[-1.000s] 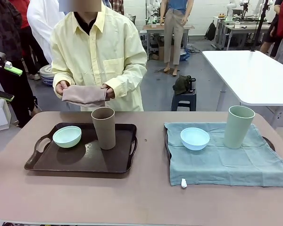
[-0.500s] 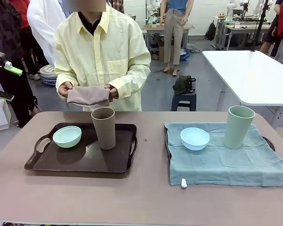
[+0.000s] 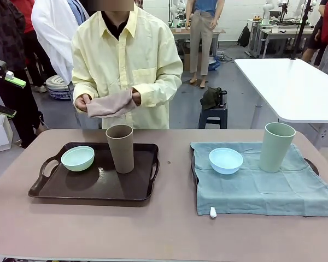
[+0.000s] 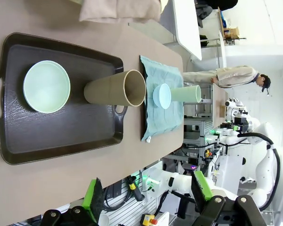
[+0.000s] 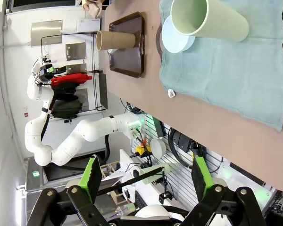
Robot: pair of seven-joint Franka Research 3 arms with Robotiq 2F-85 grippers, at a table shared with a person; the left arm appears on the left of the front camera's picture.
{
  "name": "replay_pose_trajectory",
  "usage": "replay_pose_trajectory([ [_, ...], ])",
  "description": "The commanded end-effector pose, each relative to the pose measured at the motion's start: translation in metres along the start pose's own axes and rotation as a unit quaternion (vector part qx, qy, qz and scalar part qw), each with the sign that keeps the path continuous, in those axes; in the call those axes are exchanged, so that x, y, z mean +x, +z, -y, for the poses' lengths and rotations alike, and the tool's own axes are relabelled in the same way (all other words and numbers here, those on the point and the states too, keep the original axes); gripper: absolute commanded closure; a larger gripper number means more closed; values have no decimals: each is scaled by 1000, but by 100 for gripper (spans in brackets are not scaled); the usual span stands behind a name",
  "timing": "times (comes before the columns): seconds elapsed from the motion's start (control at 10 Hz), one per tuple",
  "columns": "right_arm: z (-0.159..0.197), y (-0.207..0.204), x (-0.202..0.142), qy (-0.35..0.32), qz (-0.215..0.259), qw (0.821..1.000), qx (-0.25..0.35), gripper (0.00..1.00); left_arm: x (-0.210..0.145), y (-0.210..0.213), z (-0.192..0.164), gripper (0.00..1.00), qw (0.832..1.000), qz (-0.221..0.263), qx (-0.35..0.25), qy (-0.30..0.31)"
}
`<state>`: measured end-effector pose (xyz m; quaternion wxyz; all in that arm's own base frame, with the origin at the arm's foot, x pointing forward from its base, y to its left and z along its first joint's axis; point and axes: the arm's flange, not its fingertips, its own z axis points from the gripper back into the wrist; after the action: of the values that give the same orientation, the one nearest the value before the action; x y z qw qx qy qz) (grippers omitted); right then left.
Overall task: Set up a tray with a mat and arrange the tableware.
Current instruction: Pick up the Picnic Bowl and Reusable plastic cup from the Handle tray in front of the human's position and hold them in the air.
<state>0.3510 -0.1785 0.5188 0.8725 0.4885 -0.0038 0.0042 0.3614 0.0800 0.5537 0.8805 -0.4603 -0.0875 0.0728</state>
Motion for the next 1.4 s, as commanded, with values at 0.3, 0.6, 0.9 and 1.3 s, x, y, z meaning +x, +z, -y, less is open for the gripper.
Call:
replay_pose_trajectory([
  [0.3,-21,-6,8,43,0,999,-32,0,4,5,8,1,999,21,19,-16],
  [0.6,-115,-73,58,153,-13,977,-148,0,4,11,43,1,987,45,143,-52],
  [0.9,-189,-168,105,285,6,936,-206,0,-1,22,74,1,970,20,235,-56],
  [1.3,-216,-323,125,461,13,815,-351,0,-16,22,136,1,956,-27,280,-81],
])
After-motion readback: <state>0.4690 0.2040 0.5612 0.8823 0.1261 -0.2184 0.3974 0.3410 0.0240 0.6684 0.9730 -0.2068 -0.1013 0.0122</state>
